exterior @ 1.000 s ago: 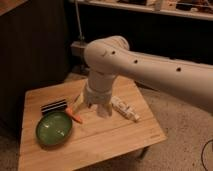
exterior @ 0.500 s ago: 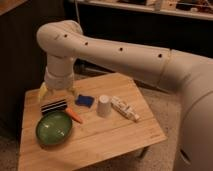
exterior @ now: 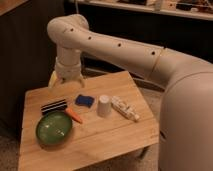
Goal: Move the arm in a circular motion
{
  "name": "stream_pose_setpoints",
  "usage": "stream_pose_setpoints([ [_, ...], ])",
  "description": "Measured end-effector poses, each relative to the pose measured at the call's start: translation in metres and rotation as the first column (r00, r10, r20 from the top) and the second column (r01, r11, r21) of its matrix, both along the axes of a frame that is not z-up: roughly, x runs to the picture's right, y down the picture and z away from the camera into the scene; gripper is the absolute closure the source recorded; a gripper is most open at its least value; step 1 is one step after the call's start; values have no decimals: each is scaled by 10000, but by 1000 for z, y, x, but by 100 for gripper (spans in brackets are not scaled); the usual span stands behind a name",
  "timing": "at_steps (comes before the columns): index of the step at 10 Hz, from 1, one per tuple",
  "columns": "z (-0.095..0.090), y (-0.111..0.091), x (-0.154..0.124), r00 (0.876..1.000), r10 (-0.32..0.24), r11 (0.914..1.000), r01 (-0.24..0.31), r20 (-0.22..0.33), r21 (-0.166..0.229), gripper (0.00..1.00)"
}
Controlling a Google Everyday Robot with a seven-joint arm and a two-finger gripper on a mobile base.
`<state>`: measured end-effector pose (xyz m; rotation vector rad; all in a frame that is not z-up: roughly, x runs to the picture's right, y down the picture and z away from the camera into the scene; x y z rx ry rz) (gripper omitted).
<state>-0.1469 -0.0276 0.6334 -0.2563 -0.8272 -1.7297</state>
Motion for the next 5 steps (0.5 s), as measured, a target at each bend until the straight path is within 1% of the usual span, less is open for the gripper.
stream_pose_setpoints([
  [2, 37, -24, 38, 9980, 286, 9996, -281, -562, 87, 20],
  [3, 55, -34, 58, 9950, 419, 9991, -411, -903, 108, 20],
  [4, 65, -40, 71, 9924, 498, 9987, -488, -1129, 111, 20],
  [5, 86, -51, 102, 9836, 711, 9975, -703, -1659, 105, 20],
])
